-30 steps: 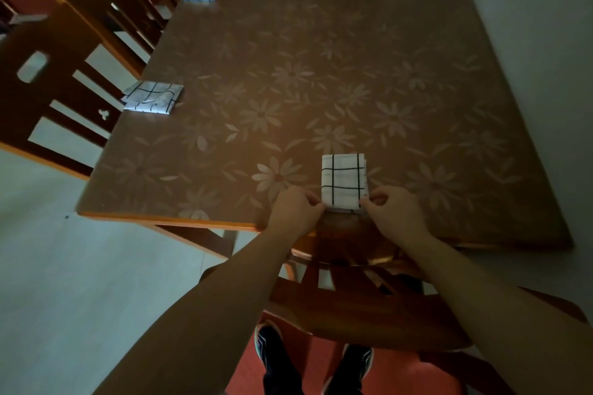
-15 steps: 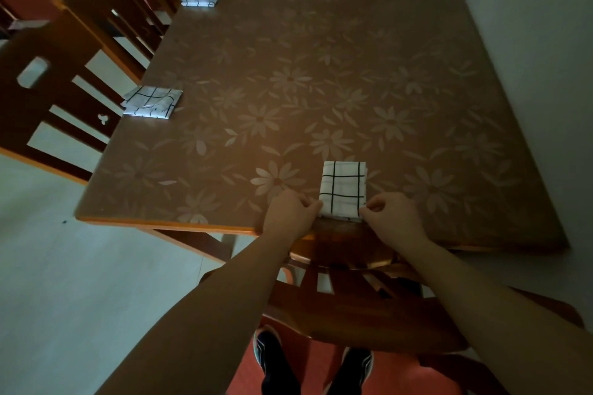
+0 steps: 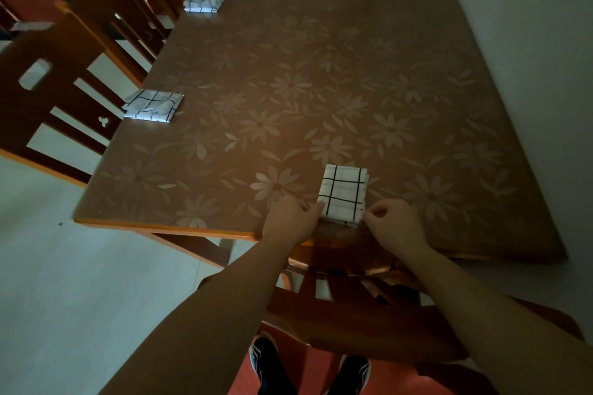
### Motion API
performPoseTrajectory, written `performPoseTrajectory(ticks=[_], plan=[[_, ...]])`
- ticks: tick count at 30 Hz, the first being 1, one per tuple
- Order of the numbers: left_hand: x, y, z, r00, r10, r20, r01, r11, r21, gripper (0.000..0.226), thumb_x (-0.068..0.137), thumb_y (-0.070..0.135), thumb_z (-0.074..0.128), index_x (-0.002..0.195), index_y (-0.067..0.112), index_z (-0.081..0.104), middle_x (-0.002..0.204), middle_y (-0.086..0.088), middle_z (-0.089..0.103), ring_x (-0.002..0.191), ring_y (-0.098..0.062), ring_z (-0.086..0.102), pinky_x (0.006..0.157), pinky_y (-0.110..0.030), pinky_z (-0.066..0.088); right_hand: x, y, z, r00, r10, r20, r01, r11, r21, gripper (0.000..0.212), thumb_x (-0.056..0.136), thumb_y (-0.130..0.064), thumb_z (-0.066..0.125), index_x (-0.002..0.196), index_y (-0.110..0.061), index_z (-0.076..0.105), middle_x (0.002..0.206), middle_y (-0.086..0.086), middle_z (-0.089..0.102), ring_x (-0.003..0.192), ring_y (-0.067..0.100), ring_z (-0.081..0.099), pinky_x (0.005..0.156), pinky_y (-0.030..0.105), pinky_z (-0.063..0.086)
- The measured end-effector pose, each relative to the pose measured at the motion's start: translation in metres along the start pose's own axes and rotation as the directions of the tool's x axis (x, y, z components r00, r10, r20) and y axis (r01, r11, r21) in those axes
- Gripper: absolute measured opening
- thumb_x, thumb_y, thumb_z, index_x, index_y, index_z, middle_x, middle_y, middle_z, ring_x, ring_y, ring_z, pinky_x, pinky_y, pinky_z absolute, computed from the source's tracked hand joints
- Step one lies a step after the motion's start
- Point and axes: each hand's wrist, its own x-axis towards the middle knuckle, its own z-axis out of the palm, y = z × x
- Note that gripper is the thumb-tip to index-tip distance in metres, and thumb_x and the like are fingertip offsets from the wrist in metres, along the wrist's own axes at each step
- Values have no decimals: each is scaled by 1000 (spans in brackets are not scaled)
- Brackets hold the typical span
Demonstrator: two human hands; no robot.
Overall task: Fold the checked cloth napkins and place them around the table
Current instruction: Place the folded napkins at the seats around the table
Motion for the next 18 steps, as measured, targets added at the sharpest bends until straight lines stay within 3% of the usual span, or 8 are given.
performPoseTrajectory(ticks=[3,6,10,13,18], plan=[[2,0,2,1000,19,-19,-18,1000,25,55,95,46,55,72,-3,67,68,-19,65,68,-31,65,74,-46,58,0,-2,4,999,39,0,-39,992,120,40,95,-23,50,58,-11,55,56,6,52,52,21,49,49,28,35],[5,1,4,999,14,-37,-11,996,88,49,94,46,56,67,6,66,60,-8,61,62,-23,63,69,-43,59,-1,-6,4,1000,27,5,-28,997,70,47,95,-38,52,60,-9,64,54,3,57,50,18,52,47,27,38],[8,1,5,999,-7,-50,10,998,62,35,91,46,59,77,15,69,70,-3,67,70,-19,66,72,-40,59,-2,-8,3,1000,13,13,-14,999,40,30,89,-43,62,71,-20,72,67,-4,69,64,10,65,62,34,58],[9,1,6,1000,1,-24,0,998,70,25,91,40,60,90,17,69,80,-1,68,80,-17,67,79,-39,58,-2,-9,3,999,23,28,-25,998,56,21,89,-36,66,83,-18,74,73,-4,69,69,11,66,68,35,59],[5,2,7,999,-9,48,8,1000,29,22,89,26,62,79,10,73,81,-10,74,78,-24,69,76,-41,60,-2,-5,2,998,54,22,-55,997,47,17,89,-27,65,91,-14,75,77,-2,71,70,12,66,66,33,58]])
